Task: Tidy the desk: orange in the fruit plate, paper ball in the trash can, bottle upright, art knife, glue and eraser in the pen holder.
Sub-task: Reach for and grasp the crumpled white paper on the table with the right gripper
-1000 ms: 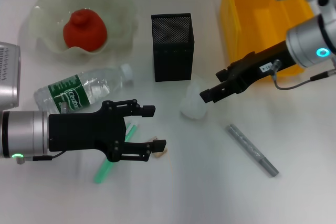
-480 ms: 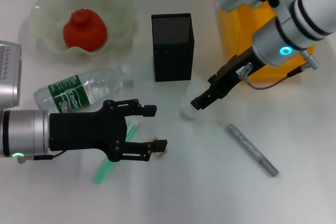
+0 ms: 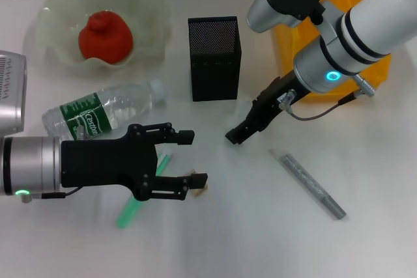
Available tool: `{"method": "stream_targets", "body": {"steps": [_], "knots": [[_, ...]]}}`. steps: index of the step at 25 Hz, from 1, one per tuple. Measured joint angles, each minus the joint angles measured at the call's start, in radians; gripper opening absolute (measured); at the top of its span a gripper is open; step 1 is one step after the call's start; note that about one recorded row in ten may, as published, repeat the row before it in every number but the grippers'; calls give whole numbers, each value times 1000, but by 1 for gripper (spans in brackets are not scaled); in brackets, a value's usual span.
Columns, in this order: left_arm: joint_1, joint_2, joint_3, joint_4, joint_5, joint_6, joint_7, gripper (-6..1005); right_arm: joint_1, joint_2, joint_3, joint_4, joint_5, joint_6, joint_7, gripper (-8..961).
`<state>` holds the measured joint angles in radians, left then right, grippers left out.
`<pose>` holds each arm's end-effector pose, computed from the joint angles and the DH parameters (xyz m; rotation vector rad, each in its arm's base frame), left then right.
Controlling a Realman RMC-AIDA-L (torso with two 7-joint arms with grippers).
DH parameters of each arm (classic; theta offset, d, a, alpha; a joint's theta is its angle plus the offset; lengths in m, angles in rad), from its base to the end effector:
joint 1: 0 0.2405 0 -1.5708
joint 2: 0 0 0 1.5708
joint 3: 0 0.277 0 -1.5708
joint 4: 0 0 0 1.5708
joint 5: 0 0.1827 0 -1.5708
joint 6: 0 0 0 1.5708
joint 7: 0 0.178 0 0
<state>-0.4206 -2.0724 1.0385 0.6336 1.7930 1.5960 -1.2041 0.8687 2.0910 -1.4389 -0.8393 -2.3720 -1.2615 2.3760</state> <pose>-0.2441 0.2754 -0.0712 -2.9259 -0.3945 -0.7471 0.1774 0.3795 -0.1115 -2.8122 0.7967 -0.3640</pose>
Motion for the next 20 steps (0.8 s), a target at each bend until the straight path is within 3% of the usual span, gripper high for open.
{"method": "stream_targets", "body": {"steps": [18, 20], "knots": [[-4, -1, -1, -11, 0, -4, 0, 765, 23, -2, -1, 58, 5, 13, -5, 840], [-4, -2, -1, -11, 0, -4, 0, 764, 23, -2, -1, 58, 5, 13, -5, 795]]}}
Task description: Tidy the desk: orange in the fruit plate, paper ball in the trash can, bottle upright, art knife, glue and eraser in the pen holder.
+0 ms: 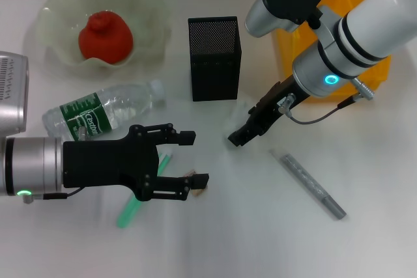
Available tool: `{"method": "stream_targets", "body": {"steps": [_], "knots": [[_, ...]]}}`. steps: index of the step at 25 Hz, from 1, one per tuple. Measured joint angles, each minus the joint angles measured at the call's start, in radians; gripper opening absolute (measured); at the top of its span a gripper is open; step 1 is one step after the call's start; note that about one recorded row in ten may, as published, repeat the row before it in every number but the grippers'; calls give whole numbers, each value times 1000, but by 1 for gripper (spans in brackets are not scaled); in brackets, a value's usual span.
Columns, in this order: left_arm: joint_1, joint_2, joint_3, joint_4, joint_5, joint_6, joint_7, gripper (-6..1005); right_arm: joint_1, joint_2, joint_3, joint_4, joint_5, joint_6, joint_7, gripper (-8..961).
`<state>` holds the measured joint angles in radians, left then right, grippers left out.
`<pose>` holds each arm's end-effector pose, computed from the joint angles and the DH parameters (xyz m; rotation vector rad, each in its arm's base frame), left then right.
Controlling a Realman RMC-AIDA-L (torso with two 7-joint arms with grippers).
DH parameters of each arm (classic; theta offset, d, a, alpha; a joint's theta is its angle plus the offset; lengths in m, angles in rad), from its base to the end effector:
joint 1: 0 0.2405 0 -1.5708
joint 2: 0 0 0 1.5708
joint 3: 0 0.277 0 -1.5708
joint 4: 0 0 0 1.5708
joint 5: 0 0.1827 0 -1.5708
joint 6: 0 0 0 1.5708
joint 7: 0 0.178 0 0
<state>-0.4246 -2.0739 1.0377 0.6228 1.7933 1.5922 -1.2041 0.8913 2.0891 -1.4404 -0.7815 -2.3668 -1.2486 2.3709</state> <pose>-0.2439 0.2755 -0.0729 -2.9262 -0.4056 -0.7501 0.1814 0.3795 -0.1153 -2.8141 0.8219 -0.3905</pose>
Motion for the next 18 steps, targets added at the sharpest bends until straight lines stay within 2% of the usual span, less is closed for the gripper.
{"method": "stream_targets", "body": {"steps": [10, 12, 13, 14, 15, 16, 17, 18], "knots": [[1, 0, 0, 0, 0, 0, 0, 759, -25, 0, 6, -33, 0, -7, -1, 557], [2, 0, -1, 0, 0, -1, 0, 758, -39, 0, 7, -52, 3, -8, -1, 557], [4, 0, -4, 0, 0, -1, 0, 758, -88, -1, 7, -113, 22, -11, -1, 557], [4, 0, -4, 0, 0, -1, 0, 757, -88, -1, 7, -113, 22, -11, -1, 557], [6, 0, -5, 0, 0, -1, 0, 757, -149, -3, 7, -189, 51, -17, -9, 557], [6, 0, -5, 0, 0, -1, 0, 756, -149, -3, 7, -189, 51, -17, -9, 557], [6, 0, -6, -1, 0, -1, 0, 756, -181, -2, 12, -232, 69, -23, -19, 557], [7, 0, -7, -6, 0, -2, 0, 755, -241, -1, 32, -295, 119, -45, -59, 557]]}}
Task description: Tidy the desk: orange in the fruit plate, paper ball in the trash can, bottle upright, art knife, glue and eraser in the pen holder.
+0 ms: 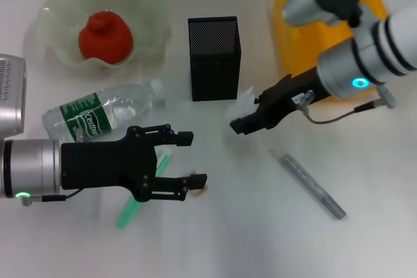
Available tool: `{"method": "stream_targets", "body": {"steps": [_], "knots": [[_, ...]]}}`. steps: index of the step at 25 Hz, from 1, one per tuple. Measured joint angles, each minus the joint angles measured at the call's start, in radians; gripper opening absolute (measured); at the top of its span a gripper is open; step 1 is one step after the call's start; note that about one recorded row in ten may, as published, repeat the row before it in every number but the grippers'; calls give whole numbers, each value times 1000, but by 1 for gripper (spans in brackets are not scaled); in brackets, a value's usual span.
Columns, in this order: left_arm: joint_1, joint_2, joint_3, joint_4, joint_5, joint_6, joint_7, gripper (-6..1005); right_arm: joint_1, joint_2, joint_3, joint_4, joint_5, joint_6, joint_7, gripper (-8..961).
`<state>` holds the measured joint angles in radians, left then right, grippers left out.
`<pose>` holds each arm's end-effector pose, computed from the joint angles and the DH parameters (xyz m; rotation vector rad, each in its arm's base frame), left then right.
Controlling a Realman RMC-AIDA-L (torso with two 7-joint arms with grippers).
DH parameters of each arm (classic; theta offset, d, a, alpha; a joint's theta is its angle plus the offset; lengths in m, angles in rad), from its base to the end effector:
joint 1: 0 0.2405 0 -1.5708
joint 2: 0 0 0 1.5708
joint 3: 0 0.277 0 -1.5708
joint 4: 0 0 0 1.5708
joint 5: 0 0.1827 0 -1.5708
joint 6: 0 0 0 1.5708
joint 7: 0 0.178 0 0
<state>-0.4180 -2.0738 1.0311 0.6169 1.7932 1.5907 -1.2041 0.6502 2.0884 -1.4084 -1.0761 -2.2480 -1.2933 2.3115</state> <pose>-0.2465 0.2743 -0.0726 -2.9163 -0.4257 -0.7529 0.1865 0.3583 -0.0906 -2.8107 0.8225 -0.0884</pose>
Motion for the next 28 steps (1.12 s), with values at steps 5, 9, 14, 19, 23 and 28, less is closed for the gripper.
{"method": "stream_targets", "body": {"steps": [5, 9, 14, 19, 23, 28], "knots": [[0, 0, -1, -5, 0, -2, 0, 753, -115, 1, 87, -55, 190, -69, -157, 556], [1, 0, -2, -5, 0, -4, 0, 751, -204, -1, 205, -53, 377, -143, -319, 556], [2, 0, -2, -5, 0, -4, 0, 748, -291, -2, 360, -11, 542, -168, -492, 556], [1, 0, -2, -7, 0, -4, 0, 746, -326, -6, 527, 21, 593, -149, -598, 555], [0, 0, -2, -7, 0, -4, 0, 744, -330, -9, 644, 41, 586, -112, -635, 555], [0, 0, -2, -6, 0, -3, 0, 742, -321, -10, 671, 63, 578, -99, -697, 556]]}}
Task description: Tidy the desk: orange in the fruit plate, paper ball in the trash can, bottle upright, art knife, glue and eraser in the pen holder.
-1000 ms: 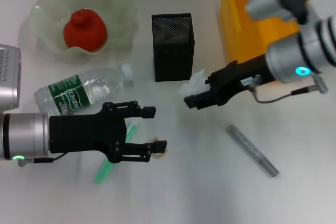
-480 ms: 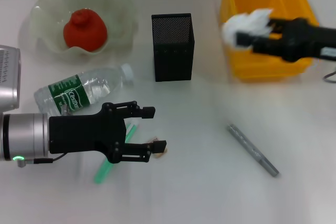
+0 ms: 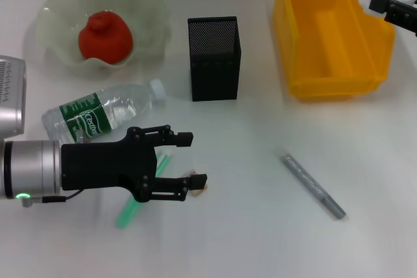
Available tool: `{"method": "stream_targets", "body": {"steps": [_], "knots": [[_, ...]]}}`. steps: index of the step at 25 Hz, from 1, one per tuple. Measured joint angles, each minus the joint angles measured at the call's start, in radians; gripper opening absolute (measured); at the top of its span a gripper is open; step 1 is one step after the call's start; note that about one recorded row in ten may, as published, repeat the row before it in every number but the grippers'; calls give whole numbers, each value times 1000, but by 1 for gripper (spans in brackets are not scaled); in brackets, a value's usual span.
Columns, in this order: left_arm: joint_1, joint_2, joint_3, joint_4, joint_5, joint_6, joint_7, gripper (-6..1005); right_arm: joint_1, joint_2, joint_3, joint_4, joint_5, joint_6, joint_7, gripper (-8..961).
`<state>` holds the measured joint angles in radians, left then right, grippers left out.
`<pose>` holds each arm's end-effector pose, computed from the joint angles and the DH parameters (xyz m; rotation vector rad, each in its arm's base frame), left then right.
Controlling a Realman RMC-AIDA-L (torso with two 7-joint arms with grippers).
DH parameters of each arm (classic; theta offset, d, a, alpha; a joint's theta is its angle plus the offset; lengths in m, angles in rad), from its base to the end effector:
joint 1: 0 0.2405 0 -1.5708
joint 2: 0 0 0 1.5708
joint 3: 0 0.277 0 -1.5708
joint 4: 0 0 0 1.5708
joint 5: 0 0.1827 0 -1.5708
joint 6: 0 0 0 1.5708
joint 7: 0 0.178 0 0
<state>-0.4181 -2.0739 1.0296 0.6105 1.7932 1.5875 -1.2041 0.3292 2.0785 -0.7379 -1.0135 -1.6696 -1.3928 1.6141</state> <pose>-0.2473 0.2742 -0.0733 -2.9135 -0.4359 -0.7531 0.2604 0.3480 0.0528 -2.2509 0.6881 0.8393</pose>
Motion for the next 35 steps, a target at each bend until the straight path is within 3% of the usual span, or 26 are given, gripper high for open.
{"method": "stream_targets", "body": {"steps": [3, 8, 24, 35], "knots": [[1, 0, 1, 0, 0, 0, 0, 740, 17, -1, 3, 26, -11, 24, -36, 556], [2, 0, 0, 0, 0, 3, 0, 738, 61, 0, -2, 108, -14, 179, -53, 555], [3, 0, 1, -2, -18, -1, 0, 730, 108, 5, -5, 205, 10, 242, -177, 608], [-3, 0, 1, -2, -23, -1, 0, 724, 115, 6, -5, 214, 5, 248, -213, 698]]}}
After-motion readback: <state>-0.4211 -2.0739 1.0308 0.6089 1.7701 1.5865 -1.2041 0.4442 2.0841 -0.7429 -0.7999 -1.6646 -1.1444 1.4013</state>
